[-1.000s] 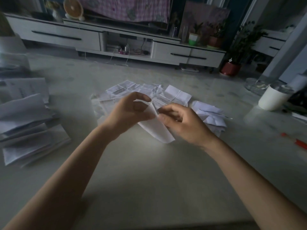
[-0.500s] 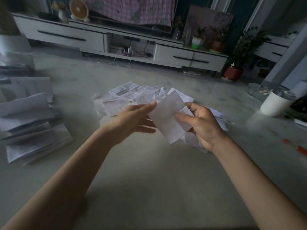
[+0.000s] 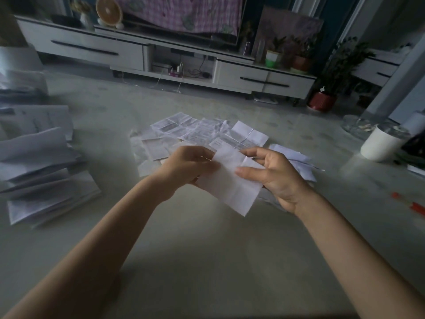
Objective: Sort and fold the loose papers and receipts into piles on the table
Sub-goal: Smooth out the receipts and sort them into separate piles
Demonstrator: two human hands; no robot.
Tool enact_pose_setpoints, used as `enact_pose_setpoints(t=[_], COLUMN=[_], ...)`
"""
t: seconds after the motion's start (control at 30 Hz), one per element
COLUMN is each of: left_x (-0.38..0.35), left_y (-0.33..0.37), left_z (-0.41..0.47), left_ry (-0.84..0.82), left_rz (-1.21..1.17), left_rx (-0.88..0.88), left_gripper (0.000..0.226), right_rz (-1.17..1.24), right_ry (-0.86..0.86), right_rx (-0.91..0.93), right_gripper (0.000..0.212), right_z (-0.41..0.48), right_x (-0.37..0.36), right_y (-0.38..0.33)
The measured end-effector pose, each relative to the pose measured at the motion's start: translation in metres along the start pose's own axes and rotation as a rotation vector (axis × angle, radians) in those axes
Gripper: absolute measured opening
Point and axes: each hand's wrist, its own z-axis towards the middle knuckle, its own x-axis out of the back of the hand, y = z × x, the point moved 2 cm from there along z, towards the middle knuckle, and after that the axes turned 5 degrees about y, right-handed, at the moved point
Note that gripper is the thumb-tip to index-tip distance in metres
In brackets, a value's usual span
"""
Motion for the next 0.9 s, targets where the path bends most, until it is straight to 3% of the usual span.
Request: enact_pose_setpoints(t=[0.13,0.4,0.73,0.9], left_x=[0.002,0.002,0.001,-0.010], left_y=[-0.001,-0.001,-0.001,-0.007], left_z=[0.003,0.003,0.003,0.000], left_ry=[0.150,0.072,0.078,0.037], left_rz=[-0.127,-0.225,-0.131,-0.164], left_rx=[-0.018,0.013,-0.005,0.030], left_gripper=[0.015,0.011,0.011,0.015], right_rz=[0.226,0.074,-0.008,-0.220], right_ry=[0.001,0.005,0.076,0.287], right_rx=[-0.110,-0.069,-0.028,0.182], right_gripper=[0.027,0.017,0.013,0.013], right_z=[-0.001,-0.002,-0.001,0.002], right_x=[0.000,-0.004,-0.005,-0.004], right_y=[0.000,-0.001,0.003,0.011])
